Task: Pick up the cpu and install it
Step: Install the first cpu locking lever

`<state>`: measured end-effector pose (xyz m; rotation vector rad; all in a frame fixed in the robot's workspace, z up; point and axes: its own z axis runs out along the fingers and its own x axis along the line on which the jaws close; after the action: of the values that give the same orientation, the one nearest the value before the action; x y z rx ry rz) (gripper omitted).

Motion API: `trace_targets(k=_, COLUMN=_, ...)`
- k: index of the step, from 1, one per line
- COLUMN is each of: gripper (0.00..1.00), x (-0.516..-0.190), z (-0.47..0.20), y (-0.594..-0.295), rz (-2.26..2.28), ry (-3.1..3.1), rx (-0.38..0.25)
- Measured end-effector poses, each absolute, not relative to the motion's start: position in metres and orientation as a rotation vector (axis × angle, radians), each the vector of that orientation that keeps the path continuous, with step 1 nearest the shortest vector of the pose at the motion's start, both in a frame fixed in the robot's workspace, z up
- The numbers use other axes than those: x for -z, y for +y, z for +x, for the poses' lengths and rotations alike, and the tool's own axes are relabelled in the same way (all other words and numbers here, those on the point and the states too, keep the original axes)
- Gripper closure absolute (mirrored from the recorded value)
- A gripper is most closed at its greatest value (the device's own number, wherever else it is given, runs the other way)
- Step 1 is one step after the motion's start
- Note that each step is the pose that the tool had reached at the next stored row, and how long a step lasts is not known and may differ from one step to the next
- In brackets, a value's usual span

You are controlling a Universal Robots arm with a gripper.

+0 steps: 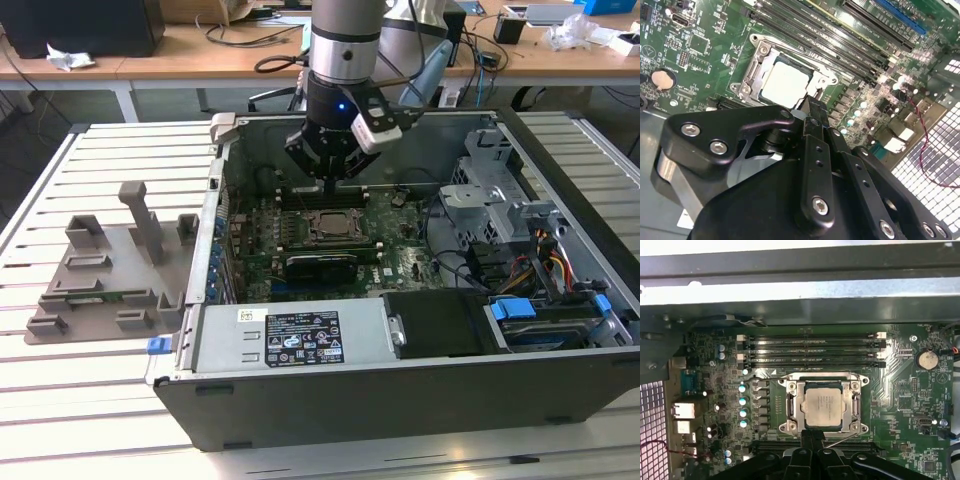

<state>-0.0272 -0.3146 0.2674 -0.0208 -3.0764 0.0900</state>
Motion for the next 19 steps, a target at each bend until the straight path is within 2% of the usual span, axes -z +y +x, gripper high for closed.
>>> trace_targets(k=19, gripper=0.89, x=-0.2674, z=-0.0272, y=-0.3147, rz=0.259, ry=-3.071, rx=-0.099)
